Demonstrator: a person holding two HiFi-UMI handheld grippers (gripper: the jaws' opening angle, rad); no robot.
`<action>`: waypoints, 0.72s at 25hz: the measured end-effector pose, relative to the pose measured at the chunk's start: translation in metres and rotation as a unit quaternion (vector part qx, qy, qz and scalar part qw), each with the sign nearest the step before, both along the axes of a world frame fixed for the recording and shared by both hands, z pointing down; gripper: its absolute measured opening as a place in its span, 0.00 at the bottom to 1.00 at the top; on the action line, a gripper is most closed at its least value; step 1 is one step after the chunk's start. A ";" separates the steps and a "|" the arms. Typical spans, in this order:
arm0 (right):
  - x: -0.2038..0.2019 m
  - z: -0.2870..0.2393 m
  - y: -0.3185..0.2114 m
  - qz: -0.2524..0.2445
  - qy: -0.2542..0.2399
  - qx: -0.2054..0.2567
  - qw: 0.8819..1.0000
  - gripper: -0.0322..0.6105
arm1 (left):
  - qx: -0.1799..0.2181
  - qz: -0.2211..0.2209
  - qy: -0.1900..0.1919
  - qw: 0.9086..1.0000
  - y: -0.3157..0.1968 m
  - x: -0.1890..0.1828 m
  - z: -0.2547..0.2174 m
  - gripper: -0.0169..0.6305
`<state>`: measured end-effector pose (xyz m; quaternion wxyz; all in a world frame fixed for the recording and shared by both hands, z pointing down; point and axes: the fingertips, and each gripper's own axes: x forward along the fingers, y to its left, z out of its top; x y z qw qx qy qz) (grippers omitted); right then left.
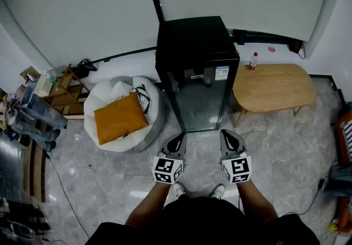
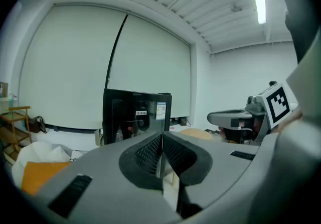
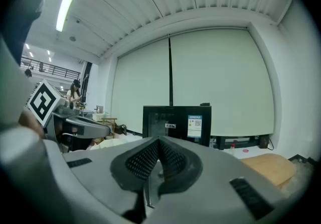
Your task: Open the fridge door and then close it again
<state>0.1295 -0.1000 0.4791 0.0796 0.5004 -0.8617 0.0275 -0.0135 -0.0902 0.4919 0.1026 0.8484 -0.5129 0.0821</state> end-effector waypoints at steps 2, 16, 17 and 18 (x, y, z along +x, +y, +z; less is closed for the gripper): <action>-0.008 0.001 0.003 -0.006 -0.009 0.000 1.000 0.08 | -0.003 0.001 -0.004 1.000 0.002 -0.005 0.002 0.06; -0.035 0.004 -0.008 0.009 -0.021 -0.003 1.000 0.08 | -0.005 0.006 -0.013 1.000 -0.010 -0.035 0.010 0.06; -0.037 0.005 -0.009 0.010 -0.018 -0.004 1.000 0.08 | -0.006 0.005 -0.012 1.000 -0.010 -0.037 0.011 0.06; -0.038 0.006 -0.009 0.011 -0.016 -0.004 1.000 0.08 | -0.007 0.005 -0.011 1.000 -0.011 -0.038 0.012 0.06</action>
